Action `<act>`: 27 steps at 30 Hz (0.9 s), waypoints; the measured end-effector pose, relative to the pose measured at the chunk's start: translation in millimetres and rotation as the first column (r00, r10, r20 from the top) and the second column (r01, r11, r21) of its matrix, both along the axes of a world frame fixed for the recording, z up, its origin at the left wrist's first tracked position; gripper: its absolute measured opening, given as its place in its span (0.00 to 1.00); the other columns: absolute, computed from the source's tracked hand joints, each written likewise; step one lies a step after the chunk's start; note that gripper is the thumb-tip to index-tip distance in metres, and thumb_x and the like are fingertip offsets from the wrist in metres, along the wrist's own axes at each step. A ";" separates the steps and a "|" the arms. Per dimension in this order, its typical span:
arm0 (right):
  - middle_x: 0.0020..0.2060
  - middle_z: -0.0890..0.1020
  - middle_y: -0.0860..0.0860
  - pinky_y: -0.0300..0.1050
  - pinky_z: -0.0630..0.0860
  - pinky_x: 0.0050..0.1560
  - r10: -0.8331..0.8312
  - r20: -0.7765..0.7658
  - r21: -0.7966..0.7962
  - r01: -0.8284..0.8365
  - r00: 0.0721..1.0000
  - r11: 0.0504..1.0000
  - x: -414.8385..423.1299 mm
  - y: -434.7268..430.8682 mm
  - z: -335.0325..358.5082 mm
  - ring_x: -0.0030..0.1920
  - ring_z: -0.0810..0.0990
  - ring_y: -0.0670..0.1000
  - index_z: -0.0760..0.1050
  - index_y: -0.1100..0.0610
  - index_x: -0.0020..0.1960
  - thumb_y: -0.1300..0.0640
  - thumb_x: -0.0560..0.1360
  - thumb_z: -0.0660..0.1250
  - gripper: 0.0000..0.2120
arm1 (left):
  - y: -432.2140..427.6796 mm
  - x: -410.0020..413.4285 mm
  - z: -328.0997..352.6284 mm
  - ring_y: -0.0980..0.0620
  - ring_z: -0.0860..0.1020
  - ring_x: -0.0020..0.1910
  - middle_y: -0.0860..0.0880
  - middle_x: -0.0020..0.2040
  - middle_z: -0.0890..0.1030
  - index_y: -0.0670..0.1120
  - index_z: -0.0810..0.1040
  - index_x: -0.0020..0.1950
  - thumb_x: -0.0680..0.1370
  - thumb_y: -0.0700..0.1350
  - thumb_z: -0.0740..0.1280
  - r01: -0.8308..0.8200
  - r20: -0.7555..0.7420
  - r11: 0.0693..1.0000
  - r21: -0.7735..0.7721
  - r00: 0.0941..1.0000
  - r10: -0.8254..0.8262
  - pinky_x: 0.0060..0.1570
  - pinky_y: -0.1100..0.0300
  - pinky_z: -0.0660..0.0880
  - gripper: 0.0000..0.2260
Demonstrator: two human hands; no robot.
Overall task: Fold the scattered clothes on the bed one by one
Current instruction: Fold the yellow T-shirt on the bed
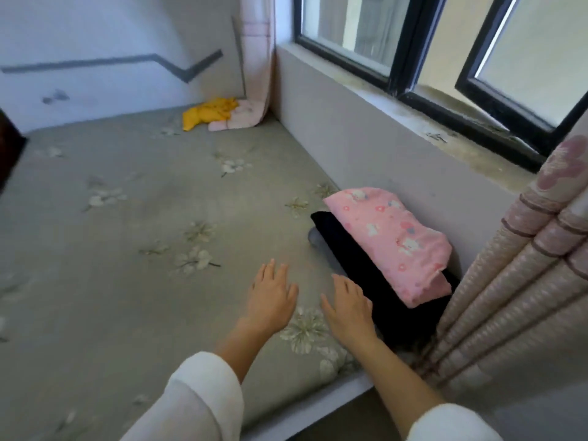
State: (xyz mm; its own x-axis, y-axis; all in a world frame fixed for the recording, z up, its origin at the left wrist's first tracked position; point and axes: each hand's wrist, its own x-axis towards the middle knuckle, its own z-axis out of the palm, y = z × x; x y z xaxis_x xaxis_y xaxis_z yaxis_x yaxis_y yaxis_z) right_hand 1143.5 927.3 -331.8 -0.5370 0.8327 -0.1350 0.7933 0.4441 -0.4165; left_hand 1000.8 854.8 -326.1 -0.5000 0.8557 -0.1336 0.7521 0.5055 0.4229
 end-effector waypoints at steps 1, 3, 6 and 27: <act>0.71 0.67 0.53 0.49 0.63 0.66 0.036 -0.010 -0.023 -0.037 0.999 0.999 -10.7 -22.1 3.1 0.70 0.65 0.54 0.62 0.56 0.73 0.44 0.78 0.53 0.27 | -27.3 -6.8 3.0 0.46 0.53 0.76 0.44 0.78 0.56 0.47 0.57 0.77 0.82 0.53 0.53 -0.035 -0.002 0.999 -0.025 0.999 0.035 0.74 0.52 0.53 0.24; 0.70 0.69 0.53 0.49 0.63 0.66 0.113 -0.006 -0.075 -0.113 0.994 0.991 -31.9 -66.2 5.1 0.69 0.67 0.54 0.62 0.56 0.73 0.39 0.72 0.46 0.35 | -81.6 -20.9 8.7 0.46 0.53 0.76 0.45 0.78 0.56 0.47 0.58 0.76 0.83 0.52 0.52 -0.109 0.010 0.991 -0.078 0.994 0.110 0.73 0.52 0.54 0.23; 0.70 0.68 0.53 0.47 0.62 0.67 0.243 0.040 -0.130 -0.236 0.969 0.963 -66.6 -125.9 0.1 0.70 0.66 0.55 0.61 0.55 0.74 0.37 0.66 0.41 0.42 | -163.1 -45.7 17.0 0.46 0.54 0.76 0.45 0.78 0.56 0.47 0.58 0.77 0.83 0.51 0.52 -0.228 -0.001 0.965 -0.126 0.973 0.230 0.72 0.51 0.55 0.22; 0.73 0.62 0.55 0.58 0.60 0.69 0.847 0.000 -0.117 -0.841 0.531 0.528 -449.8 -670.4 27.0 0.72 0.61 0.57 0.54 0.54 0.76 0.47 0.80 0.57 0.28 | -795.1 -302.9 62.8 0.45 0.62 0.70 0.45 0.71 0.67 0.48 0.66 0.71 0.81 0.50 0.53 -0.824 -0.221 0.551 -0.134 0.567 0.793 0.64 0.51 0.65 0.19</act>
